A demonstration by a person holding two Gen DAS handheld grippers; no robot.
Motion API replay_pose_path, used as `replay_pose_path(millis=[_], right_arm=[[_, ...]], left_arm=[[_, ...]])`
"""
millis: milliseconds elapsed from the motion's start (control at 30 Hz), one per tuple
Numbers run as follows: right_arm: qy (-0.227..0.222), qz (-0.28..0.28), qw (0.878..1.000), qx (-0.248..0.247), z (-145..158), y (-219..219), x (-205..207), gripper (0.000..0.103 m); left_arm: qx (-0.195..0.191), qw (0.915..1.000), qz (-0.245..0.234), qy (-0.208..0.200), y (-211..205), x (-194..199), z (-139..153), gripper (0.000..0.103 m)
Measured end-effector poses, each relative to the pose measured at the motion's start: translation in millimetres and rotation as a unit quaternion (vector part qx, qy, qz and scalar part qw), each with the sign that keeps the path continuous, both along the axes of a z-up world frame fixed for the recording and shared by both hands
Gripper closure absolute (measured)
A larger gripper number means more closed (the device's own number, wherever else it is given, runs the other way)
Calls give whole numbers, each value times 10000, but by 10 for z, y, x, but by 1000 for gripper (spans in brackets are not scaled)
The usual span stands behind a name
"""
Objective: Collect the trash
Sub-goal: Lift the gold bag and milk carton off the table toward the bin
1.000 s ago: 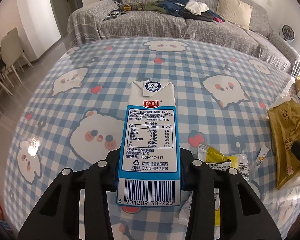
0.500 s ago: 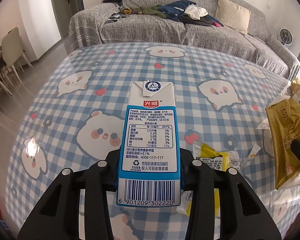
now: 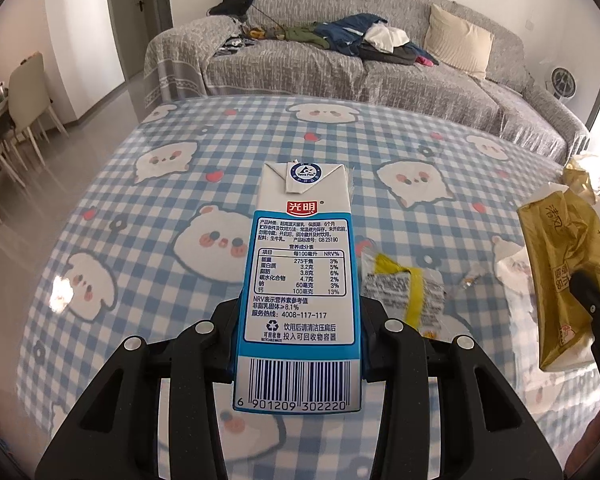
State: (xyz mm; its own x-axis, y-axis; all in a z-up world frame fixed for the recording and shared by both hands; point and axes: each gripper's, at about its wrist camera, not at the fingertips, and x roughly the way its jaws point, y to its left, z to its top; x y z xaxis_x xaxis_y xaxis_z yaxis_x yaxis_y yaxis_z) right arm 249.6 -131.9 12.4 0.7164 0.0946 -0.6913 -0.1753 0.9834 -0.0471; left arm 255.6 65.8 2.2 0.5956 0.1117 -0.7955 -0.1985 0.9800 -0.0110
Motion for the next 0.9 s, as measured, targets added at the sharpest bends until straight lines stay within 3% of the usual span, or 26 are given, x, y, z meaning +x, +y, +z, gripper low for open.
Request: replay_pose_path(millis=[900], right_arm=[[-203, 80, 9998, -27, 207, -130, -1030, 99]], left_arm=[[33, 10000, -85, 9, -122, -1269, 117, 63]])
